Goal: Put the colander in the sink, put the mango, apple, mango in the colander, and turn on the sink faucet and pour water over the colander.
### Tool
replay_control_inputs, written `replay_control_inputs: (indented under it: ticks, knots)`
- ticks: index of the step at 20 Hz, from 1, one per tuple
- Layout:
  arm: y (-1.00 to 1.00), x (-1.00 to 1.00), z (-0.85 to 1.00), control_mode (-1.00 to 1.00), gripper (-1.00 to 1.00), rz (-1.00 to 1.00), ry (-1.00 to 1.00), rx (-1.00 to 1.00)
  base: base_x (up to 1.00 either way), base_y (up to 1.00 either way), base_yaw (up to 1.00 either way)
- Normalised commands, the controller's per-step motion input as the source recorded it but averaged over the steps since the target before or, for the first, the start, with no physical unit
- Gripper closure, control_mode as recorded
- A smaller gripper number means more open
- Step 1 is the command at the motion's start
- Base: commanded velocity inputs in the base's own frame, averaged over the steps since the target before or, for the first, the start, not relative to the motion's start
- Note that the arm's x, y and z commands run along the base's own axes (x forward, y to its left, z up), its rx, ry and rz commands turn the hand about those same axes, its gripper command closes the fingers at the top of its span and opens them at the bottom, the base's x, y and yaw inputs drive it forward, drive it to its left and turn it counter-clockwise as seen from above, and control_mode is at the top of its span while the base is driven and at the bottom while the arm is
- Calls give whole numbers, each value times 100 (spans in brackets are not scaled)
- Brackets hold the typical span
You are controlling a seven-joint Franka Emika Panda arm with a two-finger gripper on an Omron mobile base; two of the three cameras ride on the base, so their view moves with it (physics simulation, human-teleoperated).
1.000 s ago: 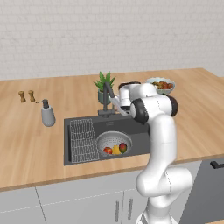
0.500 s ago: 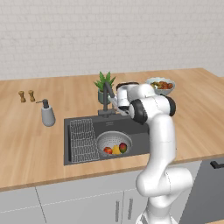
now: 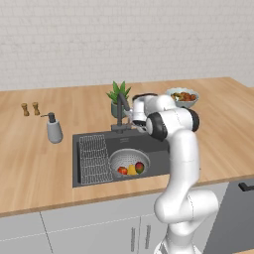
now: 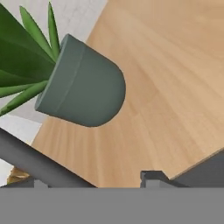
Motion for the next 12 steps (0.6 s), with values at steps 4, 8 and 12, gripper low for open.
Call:
replay_control_inputs:
  ticks: [4, 8, 12]
  knots:
    - [-87, -23, -1, -100, 100, -12, 0, 9, 0, 0, 0]
    - [-94, -28, -2, -100, 100, -14, 0, 12, 0, 0, 0]
    - [-94, -34, -1, -100, 100, -15, 0, 12, 0, 0, 0]
